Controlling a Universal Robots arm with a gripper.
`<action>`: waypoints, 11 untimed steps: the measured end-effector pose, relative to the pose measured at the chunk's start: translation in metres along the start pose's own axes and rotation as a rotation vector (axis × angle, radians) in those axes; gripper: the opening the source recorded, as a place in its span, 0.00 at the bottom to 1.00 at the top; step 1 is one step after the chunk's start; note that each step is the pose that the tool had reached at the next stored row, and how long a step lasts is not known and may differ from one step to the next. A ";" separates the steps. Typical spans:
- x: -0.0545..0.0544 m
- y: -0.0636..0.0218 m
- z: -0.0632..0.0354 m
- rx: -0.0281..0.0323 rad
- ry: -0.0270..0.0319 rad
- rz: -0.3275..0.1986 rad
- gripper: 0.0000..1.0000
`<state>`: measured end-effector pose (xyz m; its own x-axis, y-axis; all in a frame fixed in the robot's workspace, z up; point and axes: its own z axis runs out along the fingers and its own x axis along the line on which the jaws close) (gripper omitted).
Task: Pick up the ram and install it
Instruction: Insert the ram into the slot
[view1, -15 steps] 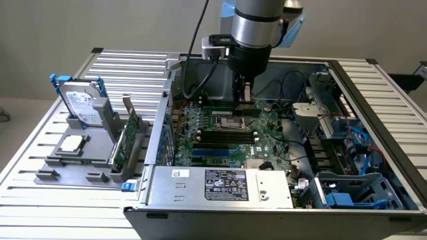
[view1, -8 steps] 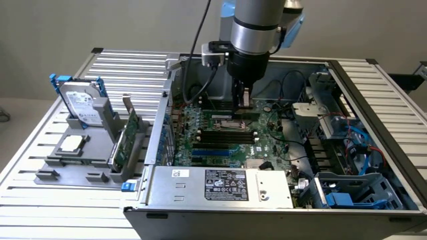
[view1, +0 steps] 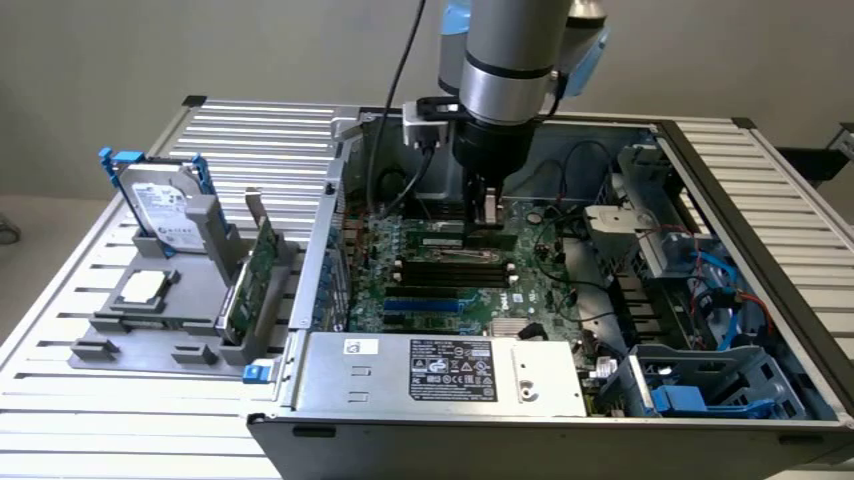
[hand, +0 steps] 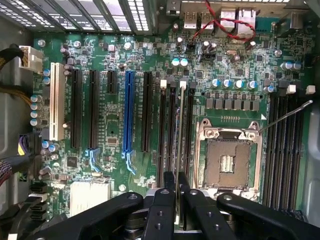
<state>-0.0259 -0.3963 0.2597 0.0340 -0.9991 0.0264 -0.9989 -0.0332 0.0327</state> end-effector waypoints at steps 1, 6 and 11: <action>0.001 -0.0001 0.0018 0.0000 0.0000 0.000 0.14; 0.006 0.0000 0.0111 0.0000 0.0000 0.000 0.14; 0.009 0.0034 0.0186 -0.0001 0.0001 0.000 0.14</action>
<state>-0.0296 -0.4061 0.2415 0.0341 -0.9991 0.0264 -0.9989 -0.0333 0.0328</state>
